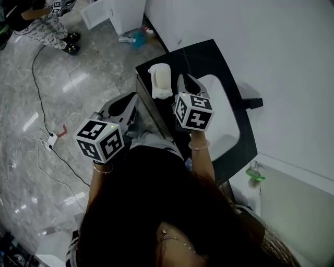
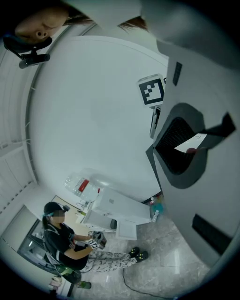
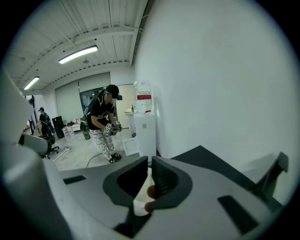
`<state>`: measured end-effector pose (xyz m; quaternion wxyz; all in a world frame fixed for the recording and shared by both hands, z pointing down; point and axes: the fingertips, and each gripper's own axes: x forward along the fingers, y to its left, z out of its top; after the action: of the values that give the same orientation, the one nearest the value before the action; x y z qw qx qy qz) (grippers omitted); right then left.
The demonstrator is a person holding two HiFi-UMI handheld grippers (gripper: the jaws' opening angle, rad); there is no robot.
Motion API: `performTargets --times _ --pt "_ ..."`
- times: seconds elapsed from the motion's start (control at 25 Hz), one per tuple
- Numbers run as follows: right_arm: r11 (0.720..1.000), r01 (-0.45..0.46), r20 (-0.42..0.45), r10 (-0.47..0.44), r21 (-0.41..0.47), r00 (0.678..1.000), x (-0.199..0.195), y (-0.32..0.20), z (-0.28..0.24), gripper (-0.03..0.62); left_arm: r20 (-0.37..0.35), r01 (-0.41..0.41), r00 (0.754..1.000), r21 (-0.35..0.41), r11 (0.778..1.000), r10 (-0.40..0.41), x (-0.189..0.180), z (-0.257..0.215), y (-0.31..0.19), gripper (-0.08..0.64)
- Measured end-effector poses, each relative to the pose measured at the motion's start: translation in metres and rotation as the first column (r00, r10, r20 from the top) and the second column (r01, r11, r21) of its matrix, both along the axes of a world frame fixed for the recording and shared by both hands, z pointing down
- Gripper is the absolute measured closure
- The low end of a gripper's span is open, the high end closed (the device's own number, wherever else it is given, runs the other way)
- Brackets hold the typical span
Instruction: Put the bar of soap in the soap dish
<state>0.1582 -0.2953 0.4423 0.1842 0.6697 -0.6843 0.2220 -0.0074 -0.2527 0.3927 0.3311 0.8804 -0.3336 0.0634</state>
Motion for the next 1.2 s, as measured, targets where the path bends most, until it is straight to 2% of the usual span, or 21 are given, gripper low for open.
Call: performTargets --times 0.16,0.6,0.96,1.2 --pt "1.000 -0.009 -0.010 0.009 0.024 1.000 0.005 0.020 -0.011 0.568 0.013 0.000 1.000 0.003 1.000 0.000 0.006 0.000 0.011 0.560" --pt "0.998 0.009 0.050 -0.012 0.057 0.999 0.007 0.065 -0.030 0.575 0.039 0.006 0.999 0.015 1.000 -0.007 0.021 0.000 0.041 0.560" --pt "0.996 0.018 0.065 -0.023 0.083 0.998 0.011 0.073 -0.036 0.575 0.063 0.000 0.998 0.061 0.998 -0.004 0.034 -0.007 0.050 0.560" --pt "0.994 0.032 0.062 -0.039 0.101 0.997 0.008 0.073 -0.039 0.575 0.100 -0.002 0.995 0.057 0.998 -0.004 0.037 -0.004 0.053 0.560"
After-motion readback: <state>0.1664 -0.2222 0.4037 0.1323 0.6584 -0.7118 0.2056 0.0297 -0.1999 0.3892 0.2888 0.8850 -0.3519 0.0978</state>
